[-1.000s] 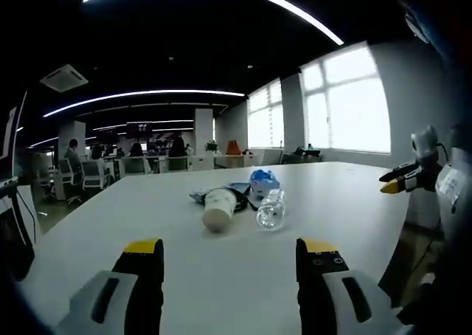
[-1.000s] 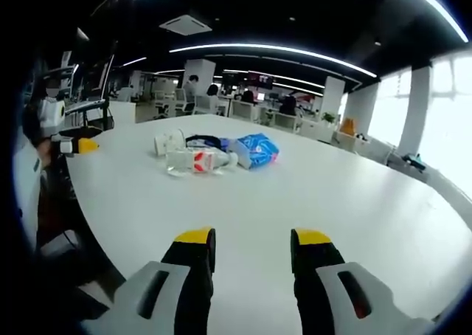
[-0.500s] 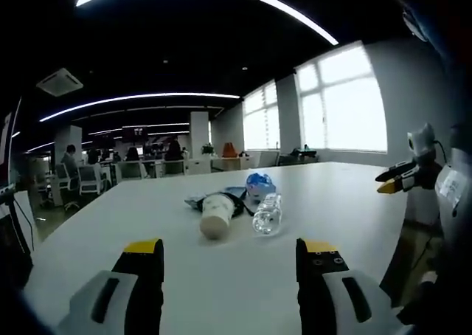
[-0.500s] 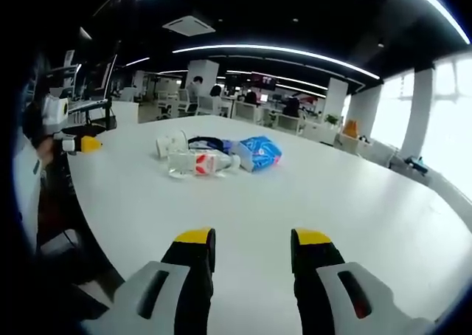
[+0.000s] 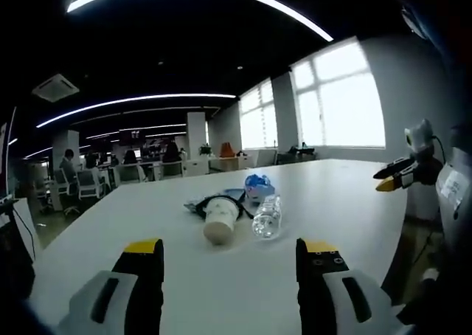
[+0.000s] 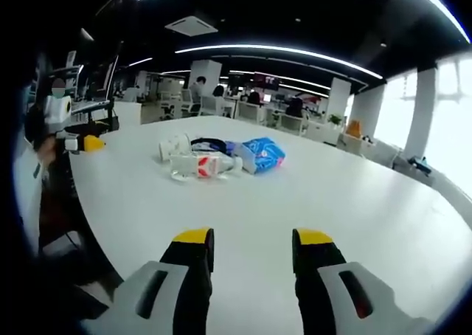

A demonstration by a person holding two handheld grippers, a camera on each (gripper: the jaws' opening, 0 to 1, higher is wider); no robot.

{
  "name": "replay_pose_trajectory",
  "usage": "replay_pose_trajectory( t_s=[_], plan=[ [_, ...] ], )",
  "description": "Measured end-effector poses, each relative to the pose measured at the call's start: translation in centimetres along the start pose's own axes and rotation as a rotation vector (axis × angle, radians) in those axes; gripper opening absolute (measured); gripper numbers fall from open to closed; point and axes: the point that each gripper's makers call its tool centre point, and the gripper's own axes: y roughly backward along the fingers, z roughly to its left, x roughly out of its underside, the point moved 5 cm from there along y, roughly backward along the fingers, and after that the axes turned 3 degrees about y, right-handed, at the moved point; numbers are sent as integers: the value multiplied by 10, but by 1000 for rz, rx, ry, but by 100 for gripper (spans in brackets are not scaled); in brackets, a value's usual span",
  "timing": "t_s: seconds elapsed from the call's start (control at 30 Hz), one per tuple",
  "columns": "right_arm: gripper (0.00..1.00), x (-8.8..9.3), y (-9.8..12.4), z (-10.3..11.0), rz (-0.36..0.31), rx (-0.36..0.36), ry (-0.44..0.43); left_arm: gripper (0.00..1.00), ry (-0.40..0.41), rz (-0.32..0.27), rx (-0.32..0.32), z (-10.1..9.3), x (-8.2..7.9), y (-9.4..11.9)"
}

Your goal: Arrange the tabletop items into an orderly group along one side of the table until the central work area is clear of visible clutter.

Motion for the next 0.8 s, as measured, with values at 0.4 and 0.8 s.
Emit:
replay_pose_trajectory(
  t_s=[0.4,0.8],
  plan=[
    [48,-1,-2,-1,-1,-8,-9,79,7,8,-10,2,0,-2],
    [61,-5,-3,-6,-22,-4,-31,82,8,14,-14,1,0,-4]
  ],
)
